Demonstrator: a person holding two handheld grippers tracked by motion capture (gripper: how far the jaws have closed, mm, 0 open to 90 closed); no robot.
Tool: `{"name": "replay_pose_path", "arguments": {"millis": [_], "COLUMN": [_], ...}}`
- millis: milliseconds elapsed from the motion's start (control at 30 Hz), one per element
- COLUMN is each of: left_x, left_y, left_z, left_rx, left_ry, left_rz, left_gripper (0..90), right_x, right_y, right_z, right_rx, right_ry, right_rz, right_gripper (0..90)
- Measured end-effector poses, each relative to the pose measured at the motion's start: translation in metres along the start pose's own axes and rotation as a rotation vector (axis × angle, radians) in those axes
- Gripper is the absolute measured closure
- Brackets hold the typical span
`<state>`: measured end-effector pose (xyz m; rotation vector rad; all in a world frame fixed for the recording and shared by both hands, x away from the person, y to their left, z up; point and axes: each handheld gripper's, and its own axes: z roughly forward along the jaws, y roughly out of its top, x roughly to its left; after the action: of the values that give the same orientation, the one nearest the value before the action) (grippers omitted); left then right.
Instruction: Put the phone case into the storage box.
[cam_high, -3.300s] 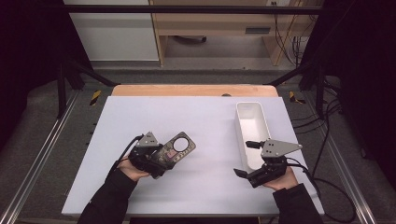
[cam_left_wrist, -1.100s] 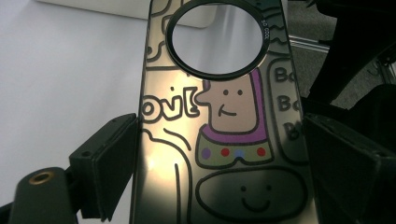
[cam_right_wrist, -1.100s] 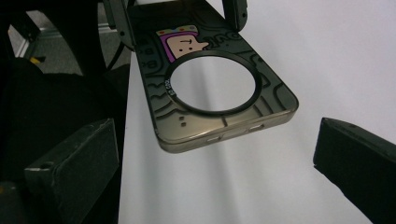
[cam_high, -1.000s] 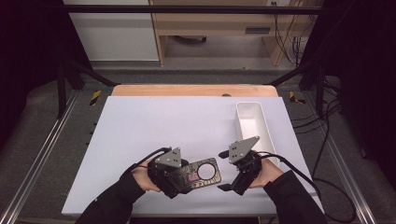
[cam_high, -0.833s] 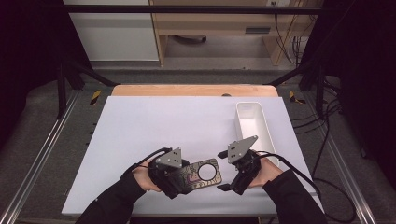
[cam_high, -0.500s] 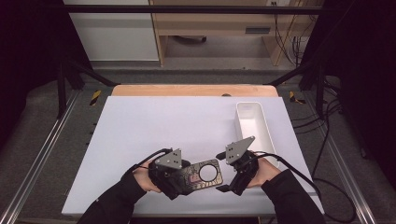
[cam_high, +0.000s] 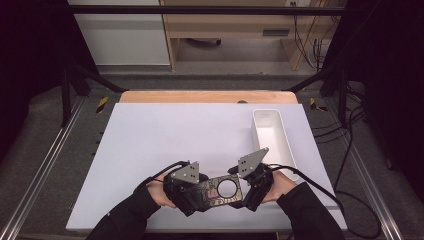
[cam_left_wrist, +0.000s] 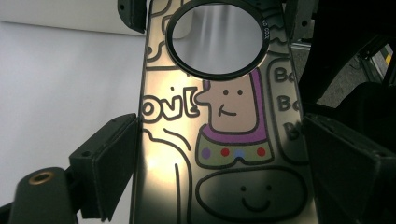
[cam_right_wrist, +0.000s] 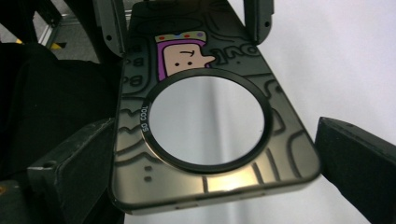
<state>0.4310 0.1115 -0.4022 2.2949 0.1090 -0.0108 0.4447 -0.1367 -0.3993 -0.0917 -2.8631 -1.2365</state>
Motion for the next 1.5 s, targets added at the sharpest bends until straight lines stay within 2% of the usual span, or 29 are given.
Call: {"name": "replay_pose_path", "arguments": {"millis": [600, 900, 1367, 1500], "left_x": [0.0, 0.0, 0.002, 0.002], "left_y": [0.003, 0.002, 0.001, 0.001], "left_z": [0.009, 0.01, 0.011, 0.012], "left_rx": [0.022, 0.029, 0.03, 0.031], "left_ry": [-0.016, -0.017, -0.032, -0.039], "left_rz": [0.011, 0.012, 0.013, 0.013], "left_gripper": [11.7, 11.7, 11.6, 11.6], "right_x": [0.002, 0.002, 0.002, 0.002], "right_y": [-0.003, -0.003, -0.003, -0.003], "right_z": [0.011, 0.012, 0.011, 0.012], "right_rx": [0.048, 0.044, 0.05, 0.057], "right_ry": [0.018, 0.035, 0.042, 0.053], "right_rz": [-0.031, -0.043, -0.043, -0.03], "right_gripper": [5.3, 9.9, 11.5, 11.6]}}
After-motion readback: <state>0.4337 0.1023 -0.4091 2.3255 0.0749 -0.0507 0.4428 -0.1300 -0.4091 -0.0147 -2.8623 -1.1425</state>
